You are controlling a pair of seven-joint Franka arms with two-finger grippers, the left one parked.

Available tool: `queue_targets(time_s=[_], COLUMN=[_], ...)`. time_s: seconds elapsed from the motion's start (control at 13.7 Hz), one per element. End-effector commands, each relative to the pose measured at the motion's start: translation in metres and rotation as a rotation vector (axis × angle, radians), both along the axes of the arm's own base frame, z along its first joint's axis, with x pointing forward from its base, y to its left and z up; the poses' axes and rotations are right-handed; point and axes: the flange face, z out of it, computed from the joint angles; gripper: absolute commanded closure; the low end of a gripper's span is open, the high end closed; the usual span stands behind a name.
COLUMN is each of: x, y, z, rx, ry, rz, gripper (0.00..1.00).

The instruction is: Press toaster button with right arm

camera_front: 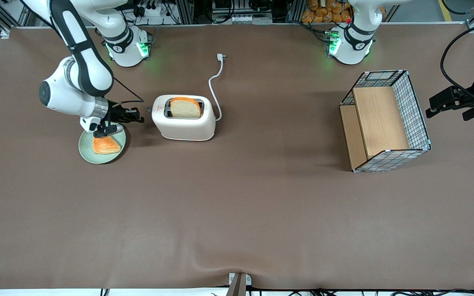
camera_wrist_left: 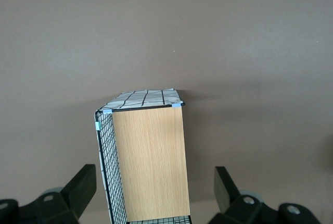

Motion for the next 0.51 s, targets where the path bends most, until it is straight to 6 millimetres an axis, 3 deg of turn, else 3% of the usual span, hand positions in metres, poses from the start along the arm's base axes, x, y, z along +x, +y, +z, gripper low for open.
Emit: queue_targets(time_s=[0.0, 0.07, 0.22, 0.44], x=[0.016, 0.024, 0.048, 0.089], y=[-0.023, -0.035, -0.060, -0.100], z=[0.008, 0.016, 0.047, 0.109], rx=[-0.011, -0.011, -0.038, -0.068], ry=[-0.047, -0.041, -0.045, -0.011], rz=[0.069, 0.077, 0.133, 0.140], gripper=[0.47, 0.00, 0.00, 0.00])
